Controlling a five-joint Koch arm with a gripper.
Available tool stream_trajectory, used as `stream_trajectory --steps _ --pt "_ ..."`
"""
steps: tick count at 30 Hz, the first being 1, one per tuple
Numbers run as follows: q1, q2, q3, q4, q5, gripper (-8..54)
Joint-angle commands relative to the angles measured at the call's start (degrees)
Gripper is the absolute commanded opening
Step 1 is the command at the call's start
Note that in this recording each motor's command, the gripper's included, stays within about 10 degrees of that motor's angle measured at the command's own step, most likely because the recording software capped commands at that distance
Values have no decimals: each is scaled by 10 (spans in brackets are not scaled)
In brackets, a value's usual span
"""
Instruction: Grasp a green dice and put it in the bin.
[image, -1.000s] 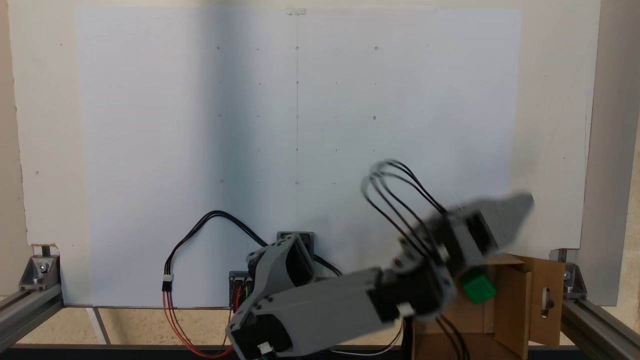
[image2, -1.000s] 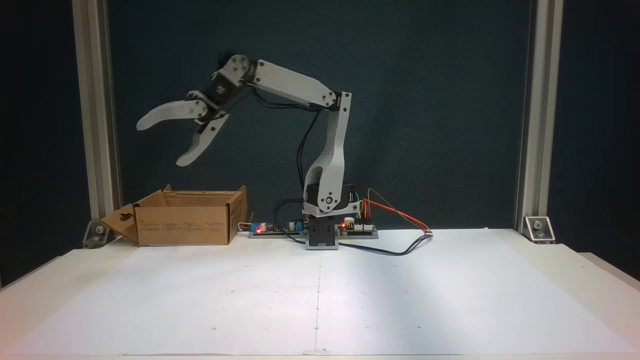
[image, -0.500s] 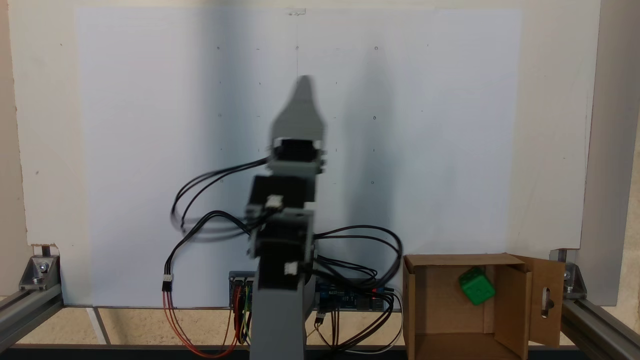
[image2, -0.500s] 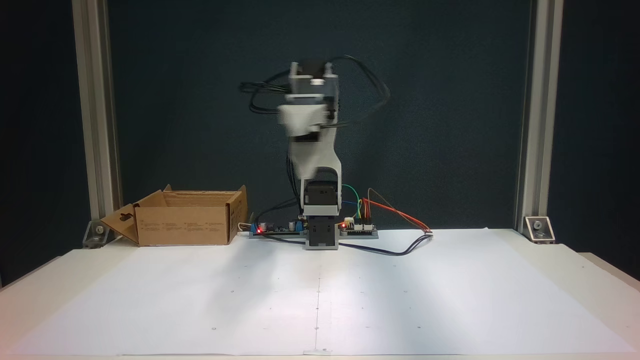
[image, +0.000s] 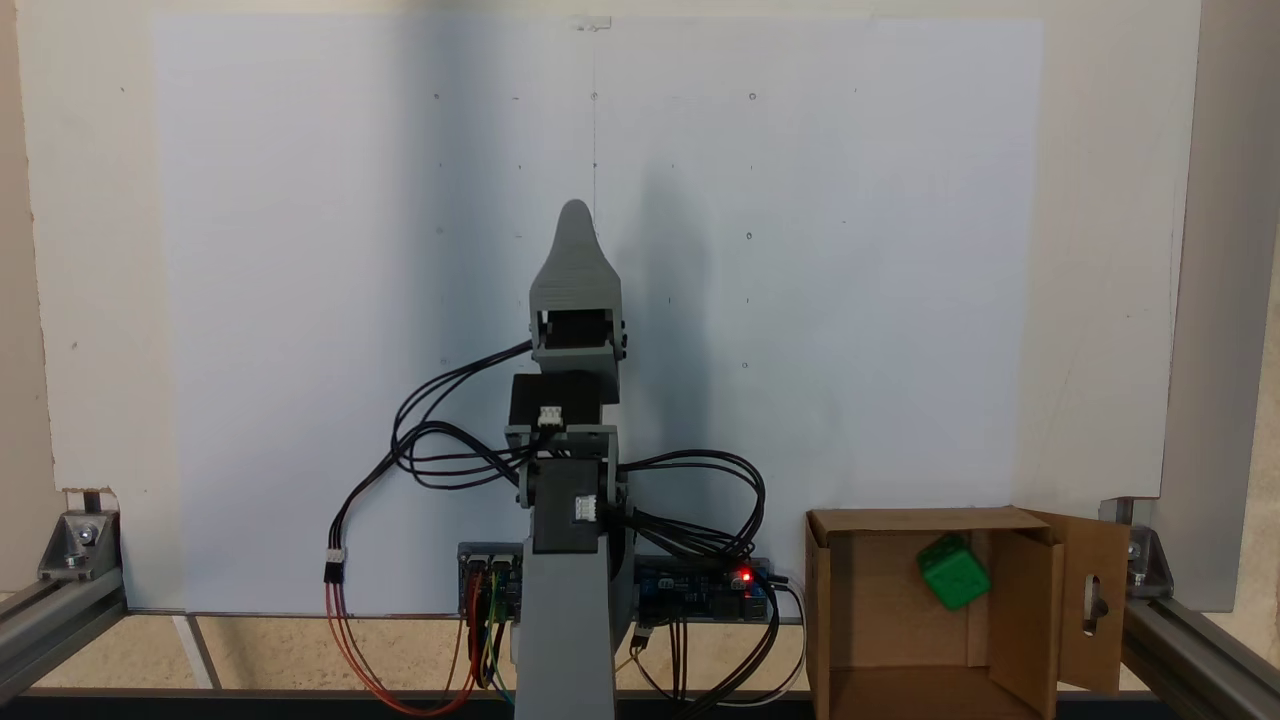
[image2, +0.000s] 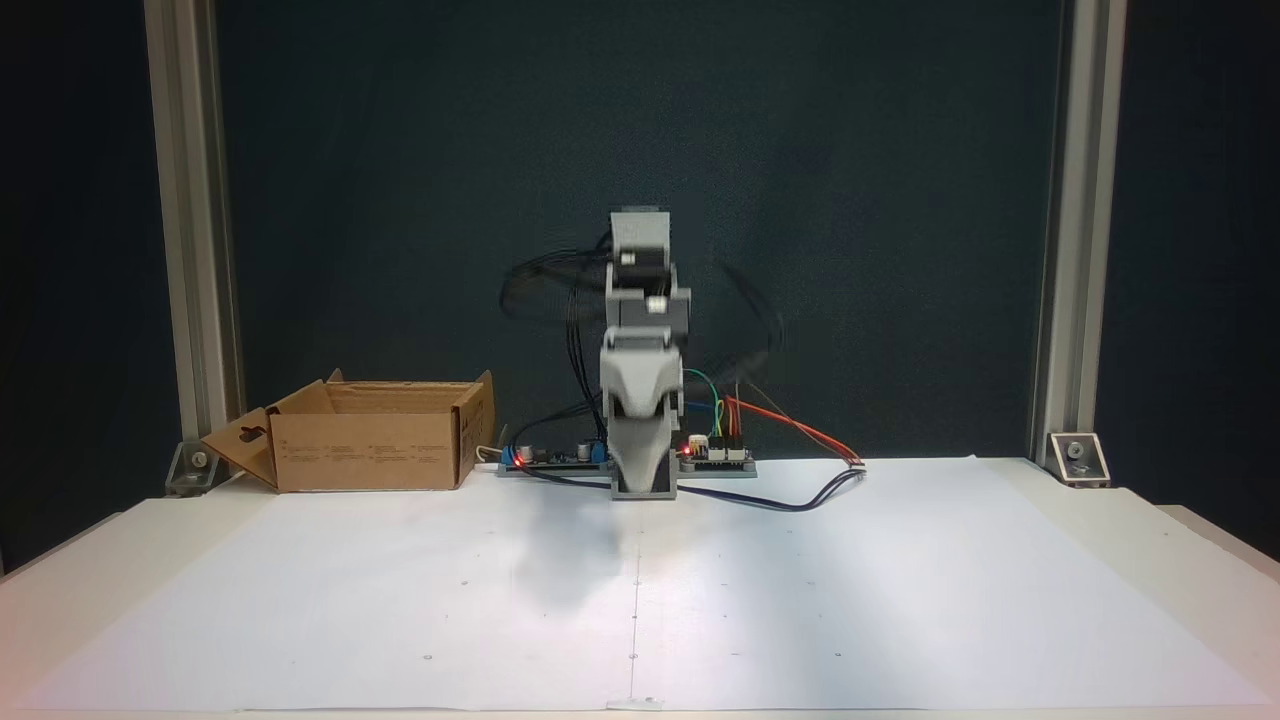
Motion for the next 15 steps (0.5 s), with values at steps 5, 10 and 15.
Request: stream_trajectory --steps 5,10,15 --pt "3 63 46 -195 19 446" --pt "6 64 80 -317 19 440" --pt "8 63 145 -438 19 440"
